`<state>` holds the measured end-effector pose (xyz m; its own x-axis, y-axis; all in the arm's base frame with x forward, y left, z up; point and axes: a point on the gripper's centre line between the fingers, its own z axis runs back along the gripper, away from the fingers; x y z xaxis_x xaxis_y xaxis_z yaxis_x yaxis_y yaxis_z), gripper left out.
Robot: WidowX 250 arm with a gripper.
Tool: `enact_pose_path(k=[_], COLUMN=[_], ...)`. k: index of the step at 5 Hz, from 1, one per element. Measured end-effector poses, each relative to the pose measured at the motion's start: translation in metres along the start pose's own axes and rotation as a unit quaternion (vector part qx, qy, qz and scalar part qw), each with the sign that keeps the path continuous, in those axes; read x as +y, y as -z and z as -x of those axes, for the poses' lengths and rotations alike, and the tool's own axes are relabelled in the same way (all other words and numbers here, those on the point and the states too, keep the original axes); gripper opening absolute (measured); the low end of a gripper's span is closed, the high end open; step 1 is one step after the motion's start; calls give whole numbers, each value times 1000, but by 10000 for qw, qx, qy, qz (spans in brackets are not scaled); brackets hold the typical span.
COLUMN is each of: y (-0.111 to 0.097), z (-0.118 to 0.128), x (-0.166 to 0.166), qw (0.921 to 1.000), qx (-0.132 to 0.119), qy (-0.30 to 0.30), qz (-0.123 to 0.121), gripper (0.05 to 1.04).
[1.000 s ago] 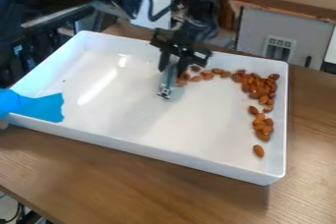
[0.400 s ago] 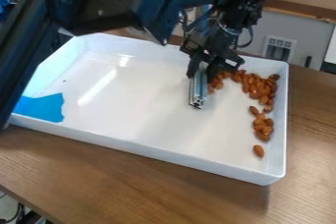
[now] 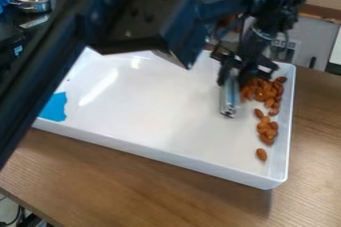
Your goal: Sweep into pile
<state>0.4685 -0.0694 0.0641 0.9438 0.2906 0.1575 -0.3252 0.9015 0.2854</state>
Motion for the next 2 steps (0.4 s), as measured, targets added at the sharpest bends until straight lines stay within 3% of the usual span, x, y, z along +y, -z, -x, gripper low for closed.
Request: enact_pose_path(k=[2], y=[-11], z=[2], x=[-17], qw=[9999], qx=[36], qy=[-24], qz=[138], gripper=[378])
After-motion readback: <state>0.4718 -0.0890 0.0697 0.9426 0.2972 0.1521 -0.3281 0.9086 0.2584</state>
